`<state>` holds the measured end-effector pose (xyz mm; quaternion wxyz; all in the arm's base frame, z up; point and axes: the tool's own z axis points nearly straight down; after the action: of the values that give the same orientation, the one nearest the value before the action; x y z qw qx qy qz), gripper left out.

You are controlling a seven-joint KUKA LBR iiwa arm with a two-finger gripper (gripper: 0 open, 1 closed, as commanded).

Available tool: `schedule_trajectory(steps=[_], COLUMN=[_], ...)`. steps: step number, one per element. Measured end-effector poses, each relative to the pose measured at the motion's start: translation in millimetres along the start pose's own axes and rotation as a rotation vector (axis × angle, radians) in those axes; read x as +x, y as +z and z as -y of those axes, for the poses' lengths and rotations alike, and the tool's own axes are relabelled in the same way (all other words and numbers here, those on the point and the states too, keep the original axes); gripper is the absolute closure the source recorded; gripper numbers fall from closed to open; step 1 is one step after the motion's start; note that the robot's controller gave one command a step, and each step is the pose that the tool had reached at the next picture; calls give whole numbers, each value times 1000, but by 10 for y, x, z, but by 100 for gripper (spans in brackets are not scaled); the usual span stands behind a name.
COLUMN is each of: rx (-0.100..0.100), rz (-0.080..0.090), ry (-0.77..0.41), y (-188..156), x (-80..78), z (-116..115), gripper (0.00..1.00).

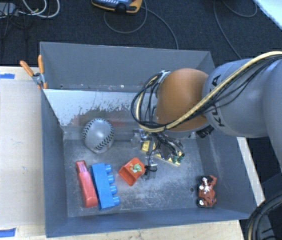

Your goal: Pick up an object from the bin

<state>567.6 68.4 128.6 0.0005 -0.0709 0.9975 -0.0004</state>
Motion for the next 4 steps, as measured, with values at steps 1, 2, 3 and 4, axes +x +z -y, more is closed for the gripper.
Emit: schedule_trajectory(steps=[1,2,3,4], rx=[-2,-2,-6,-6], rz=[-5,-6,-6,-6], ry=[-220,-186,-672,-670], y=[283,437,587,587], x=[-83,-106,-89,-89], z=[-107,-190,-509,-508], gripper=[0,0,100,100])
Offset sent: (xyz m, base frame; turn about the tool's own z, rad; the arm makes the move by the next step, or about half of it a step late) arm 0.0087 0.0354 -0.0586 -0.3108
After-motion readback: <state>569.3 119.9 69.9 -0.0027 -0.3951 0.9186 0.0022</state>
